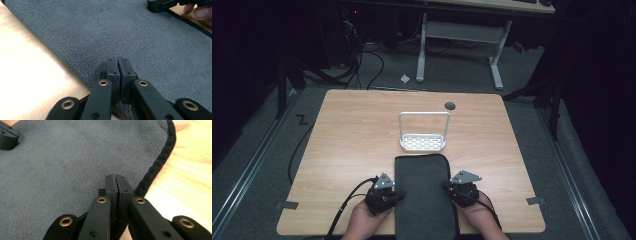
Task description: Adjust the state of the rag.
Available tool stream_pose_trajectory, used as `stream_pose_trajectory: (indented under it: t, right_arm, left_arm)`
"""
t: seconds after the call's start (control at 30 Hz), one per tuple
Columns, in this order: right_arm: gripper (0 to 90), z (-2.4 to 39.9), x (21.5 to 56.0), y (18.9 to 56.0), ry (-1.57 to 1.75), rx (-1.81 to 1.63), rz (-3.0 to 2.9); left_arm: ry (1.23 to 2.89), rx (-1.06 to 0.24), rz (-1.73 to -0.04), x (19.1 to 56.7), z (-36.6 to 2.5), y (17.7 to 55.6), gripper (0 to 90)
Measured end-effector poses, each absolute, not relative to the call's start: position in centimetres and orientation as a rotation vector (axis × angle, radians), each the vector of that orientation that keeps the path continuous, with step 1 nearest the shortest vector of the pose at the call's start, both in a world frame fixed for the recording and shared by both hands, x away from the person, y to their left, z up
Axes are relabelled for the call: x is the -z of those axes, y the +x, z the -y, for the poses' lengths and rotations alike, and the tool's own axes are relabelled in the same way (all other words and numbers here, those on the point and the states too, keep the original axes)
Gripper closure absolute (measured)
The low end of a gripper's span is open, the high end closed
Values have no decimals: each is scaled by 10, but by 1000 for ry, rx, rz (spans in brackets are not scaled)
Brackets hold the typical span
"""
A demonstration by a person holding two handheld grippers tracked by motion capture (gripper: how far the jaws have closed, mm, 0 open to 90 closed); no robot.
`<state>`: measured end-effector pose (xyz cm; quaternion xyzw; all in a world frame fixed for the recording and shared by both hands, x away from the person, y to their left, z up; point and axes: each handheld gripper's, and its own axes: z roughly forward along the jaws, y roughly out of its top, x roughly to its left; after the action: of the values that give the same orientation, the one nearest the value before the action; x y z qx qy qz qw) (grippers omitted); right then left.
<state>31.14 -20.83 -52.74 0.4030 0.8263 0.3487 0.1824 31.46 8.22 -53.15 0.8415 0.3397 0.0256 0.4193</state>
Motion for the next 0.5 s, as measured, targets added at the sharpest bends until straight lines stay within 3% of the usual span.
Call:
stream_pose_trajectory:
  t: [0.4, 0.5]
  right_arm:
    - [876, 209, 527, 289, 1100, -1000, -2369]
    - [872, 210, 527, 289, 1105, -1011, -2371]
  left_arm:
    - [2139, -50, -800, 530, -85, 302, 874]
    - [2120, -58, -791, 528, -86, 303, 823]
